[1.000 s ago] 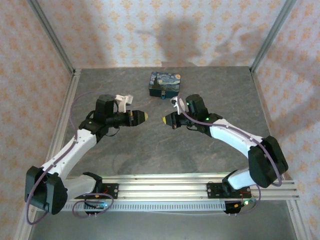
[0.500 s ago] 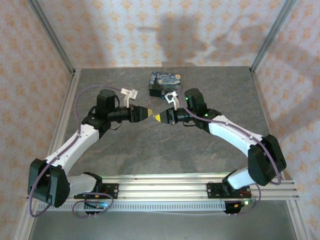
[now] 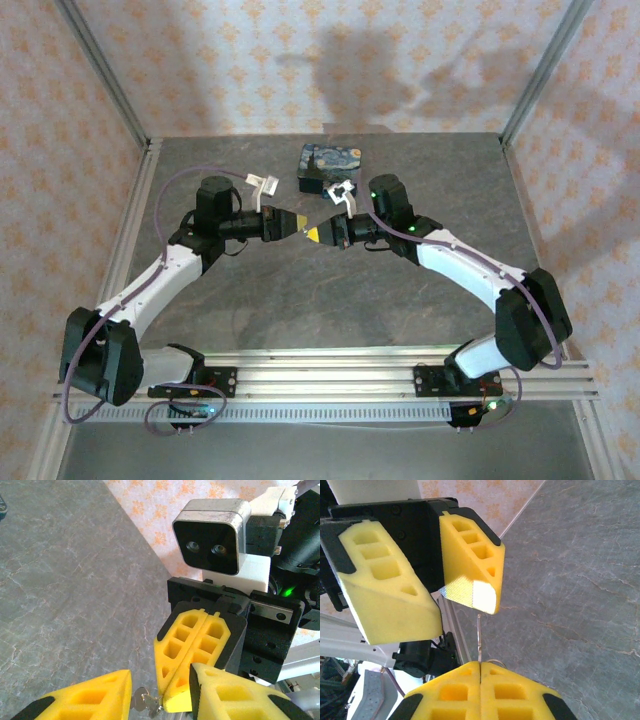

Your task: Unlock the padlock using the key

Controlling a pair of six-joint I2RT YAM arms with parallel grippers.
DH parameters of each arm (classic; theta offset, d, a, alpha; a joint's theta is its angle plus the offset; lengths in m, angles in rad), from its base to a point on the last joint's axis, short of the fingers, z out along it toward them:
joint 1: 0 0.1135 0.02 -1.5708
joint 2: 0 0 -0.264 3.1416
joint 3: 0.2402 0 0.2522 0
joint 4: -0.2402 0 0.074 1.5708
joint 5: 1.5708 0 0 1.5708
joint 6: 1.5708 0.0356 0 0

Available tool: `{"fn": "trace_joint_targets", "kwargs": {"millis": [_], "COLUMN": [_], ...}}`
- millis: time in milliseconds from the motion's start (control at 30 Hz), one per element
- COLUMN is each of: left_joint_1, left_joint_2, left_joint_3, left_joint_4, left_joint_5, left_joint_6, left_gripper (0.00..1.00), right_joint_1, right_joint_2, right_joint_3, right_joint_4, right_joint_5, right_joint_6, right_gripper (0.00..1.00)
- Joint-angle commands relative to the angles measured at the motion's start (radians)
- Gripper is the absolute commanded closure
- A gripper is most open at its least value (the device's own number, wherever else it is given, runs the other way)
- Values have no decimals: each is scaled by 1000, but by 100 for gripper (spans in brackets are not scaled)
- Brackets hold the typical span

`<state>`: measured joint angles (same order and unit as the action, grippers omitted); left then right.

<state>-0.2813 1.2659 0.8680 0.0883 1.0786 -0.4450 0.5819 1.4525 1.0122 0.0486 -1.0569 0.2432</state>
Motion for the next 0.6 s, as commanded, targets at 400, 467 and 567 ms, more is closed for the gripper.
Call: {"fn": "trace_joint_targets", "kwargs": {"millis": [400, 467, 567], "left_joint_1": [4, 4, 4], "left_joint_2": [3, 4, 0], "left_joint_3": [-1, -1, -3], "left_joint_4": [-2, -6, -12], "left_joint_5": [23, 29, 36], "left_joint_6": [21, 22, 22], "left_gripper": [65, 66, 71], "right_joint_1": [8, 7, 8], "right_joint_2": [6, 7, 8], "right_joint_3": [29, 27, 29], "right_joint_4": [72, 77, 85], "right_joint_5": [-37, -33, -28], "right_joint_6": [27, 31, 36], "right_gripper": [100, 100, 100]}}
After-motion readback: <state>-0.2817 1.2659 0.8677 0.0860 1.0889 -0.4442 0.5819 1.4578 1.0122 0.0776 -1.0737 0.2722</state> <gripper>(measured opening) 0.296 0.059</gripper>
